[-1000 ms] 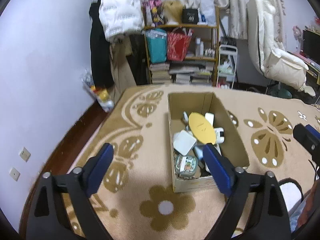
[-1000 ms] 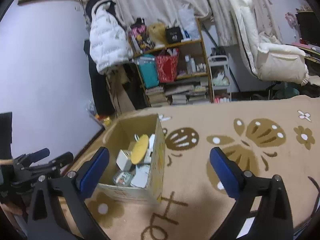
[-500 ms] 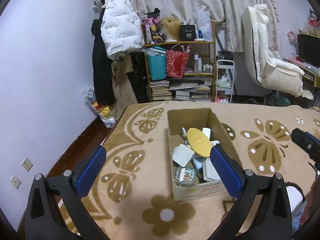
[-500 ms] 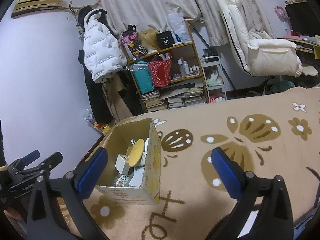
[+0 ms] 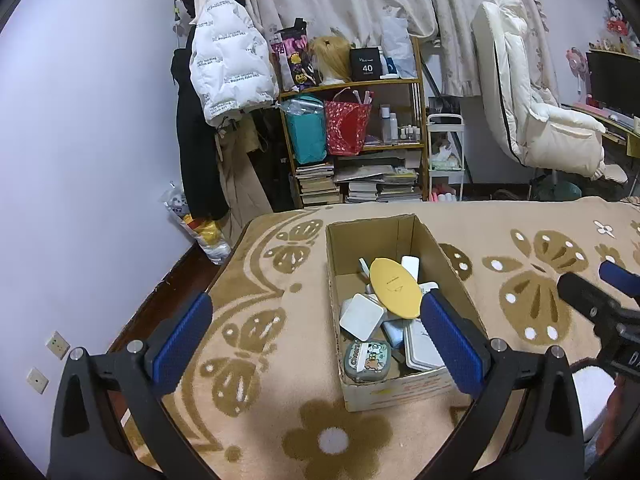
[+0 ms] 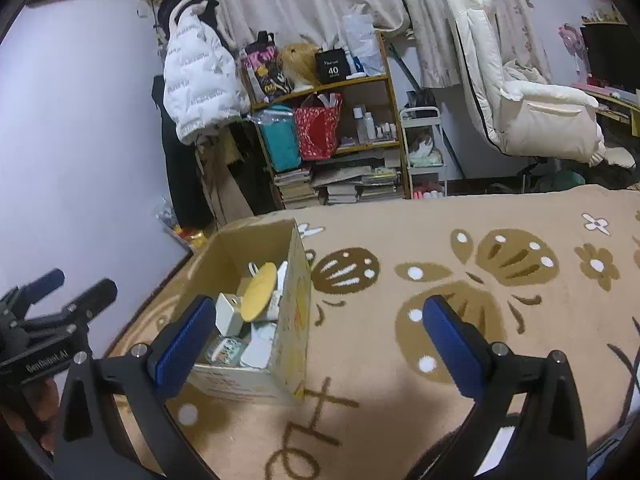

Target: Organize rigid objects

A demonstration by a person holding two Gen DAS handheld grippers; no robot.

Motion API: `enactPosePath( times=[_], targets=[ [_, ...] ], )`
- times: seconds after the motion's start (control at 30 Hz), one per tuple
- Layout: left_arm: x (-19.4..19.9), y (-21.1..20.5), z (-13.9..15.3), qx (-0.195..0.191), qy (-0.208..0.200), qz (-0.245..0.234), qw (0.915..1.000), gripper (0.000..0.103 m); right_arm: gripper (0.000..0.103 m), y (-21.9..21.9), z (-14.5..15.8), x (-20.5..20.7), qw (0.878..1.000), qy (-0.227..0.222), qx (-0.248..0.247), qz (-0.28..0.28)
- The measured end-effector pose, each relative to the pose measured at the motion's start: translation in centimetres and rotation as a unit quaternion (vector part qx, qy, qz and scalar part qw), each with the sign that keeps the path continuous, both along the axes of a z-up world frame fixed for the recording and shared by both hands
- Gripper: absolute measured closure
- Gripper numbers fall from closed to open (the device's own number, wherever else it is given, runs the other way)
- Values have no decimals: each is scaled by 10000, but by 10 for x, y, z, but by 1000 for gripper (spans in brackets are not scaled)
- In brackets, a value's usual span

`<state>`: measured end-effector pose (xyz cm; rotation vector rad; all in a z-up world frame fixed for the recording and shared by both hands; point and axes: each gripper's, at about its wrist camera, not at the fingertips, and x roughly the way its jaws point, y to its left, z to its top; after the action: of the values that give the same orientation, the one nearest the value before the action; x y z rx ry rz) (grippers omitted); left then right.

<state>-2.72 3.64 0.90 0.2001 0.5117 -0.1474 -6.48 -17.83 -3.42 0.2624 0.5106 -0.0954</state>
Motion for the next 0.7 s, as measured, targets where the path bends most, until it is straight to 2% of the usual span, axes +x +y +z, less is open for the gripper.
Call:
enactPosePath(
  times=[0.2, 0.7],
  targets=[
    [8, 0, -5, 11, 91, 50, 9999, 0, 0, 1, -13, 10, 9997, 246, -28, 36],
    [6, -14, -8, 366, -10, -159, 9992, 0, 0, 1, -14, 12, 9995, 285, -128, 10]
  ],
)
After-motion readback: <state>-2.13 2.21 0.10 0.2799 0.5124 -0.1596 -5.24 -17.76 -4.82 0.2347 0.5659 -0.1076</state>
